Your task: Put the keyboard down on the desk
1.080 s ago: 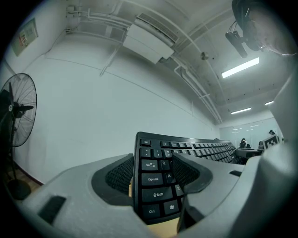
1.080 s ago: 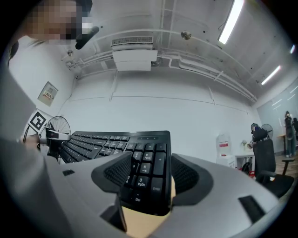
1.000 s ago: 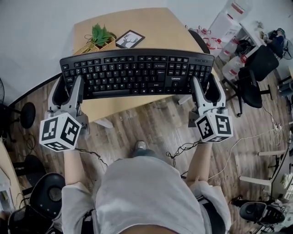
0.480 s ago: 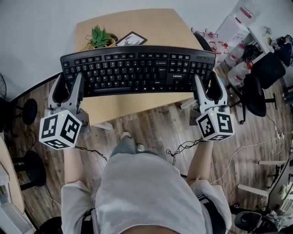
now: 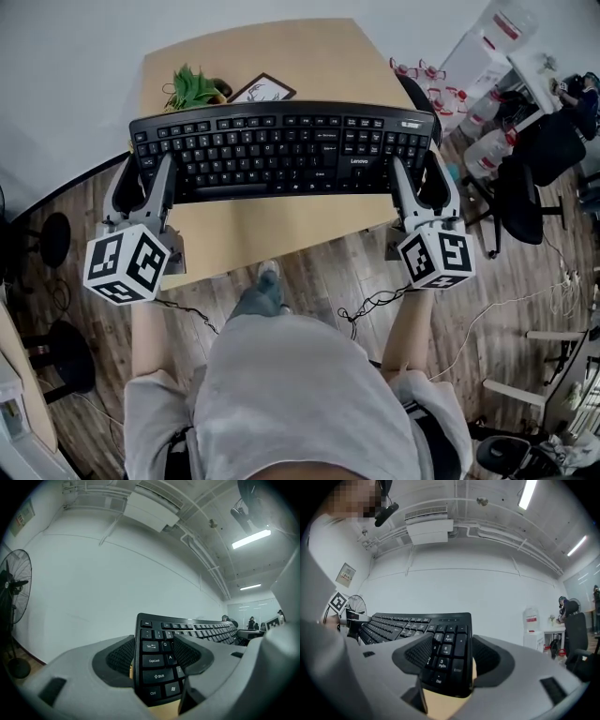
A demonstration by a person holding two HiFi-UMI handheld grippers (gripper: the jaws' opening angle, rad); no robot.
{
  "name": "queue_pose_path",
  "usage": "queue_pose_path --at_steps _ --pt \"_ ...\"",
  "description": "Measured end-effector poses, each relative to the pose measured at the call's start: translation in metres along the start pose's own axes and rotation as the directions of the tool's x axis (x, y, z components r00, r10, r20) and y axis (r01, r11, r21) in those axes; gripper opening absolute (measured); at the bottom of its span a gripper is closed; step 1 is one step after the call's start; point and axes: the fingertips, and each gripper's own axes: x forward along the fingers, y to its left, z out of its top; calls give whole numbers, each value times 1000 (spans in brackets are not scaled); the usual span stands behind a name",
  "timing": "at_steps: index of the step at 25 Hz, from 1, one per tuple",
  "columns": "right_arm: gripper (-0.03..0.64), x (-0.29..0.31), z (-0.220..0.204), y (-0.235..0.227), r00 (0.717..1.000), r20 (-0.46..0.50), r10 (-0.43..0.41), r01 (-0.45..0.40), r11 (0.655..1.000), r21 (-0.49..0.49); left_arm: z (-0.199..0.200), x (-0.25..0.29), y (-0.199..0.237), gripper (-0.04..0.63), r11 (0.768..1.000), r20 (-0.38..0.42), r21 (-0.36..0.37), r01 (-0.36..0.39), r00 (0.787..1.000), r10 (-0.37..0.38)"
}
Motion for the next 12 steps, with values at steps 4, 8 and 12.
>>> queue_pose_path --at_steps 4,8,12 --pt "258 5 -20 -9 1000 -19 -4 4 1000 16 -15 11 -2 249 1000 -20 8 0 1000 0" --pt "258 38 -41 -22 998 -67 -10 12 999 35 -29 50 4 249 1000 -68 4 -2 998 3" --pt "258 74 -63 -33 992 -126 -14 20 998 53 -45 92 15 249 1000 -125 -5 -5 992 4"
